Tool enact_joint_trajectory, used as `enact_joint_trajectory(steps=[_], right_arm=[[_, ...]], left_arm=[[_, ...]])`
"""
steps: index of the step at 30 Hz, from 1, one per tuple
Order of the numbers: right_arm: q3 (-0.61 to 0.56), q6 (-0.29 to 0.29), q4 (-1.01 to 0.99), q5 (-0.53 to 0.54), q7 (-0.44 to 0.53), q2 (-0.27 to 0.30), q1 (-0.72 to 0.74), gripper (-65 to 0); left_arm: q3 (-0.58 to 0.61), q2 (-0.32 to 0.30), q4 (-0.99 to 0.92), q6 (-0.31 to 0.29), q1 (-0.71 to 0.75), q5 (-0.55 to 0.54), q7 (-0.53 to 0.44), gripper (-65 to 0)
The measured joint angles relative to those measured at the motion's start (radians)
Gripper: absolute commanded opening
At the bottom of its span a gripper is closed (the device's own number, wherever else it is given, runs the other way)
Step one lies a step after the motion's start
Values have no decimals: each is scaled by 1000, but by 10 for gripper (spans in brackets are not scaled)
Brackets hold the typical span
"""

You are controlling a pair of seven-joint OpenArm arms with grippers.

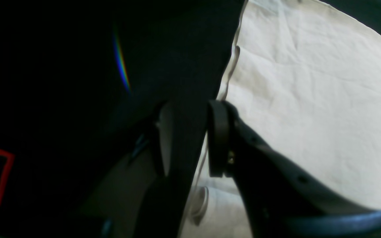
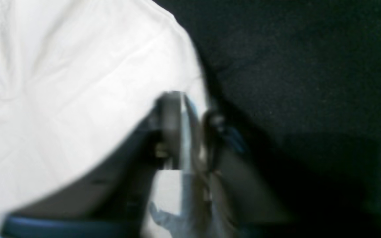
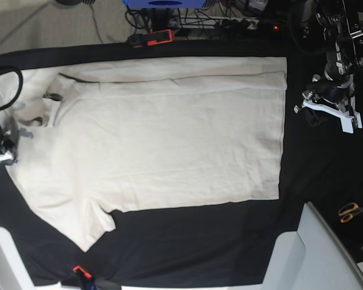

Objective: Fold the T-shirt properly
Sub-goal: 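Lower the right gripper onto the collar area and pinch the fabric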

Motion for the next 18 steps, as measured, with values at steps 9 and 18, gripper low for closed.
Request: enact_joint_trajectory(steps=[9, 18], right_arm=[[0, 2, 2, 2, -2, 7, -5, -645], [7, -3, 319, 3, -108, 7, -191, -645]], left_arm=[[2, 3, 0, 0, 0, 0, 0, -476], [3, 5, 0, 0, 3, 0, -1, -476]])
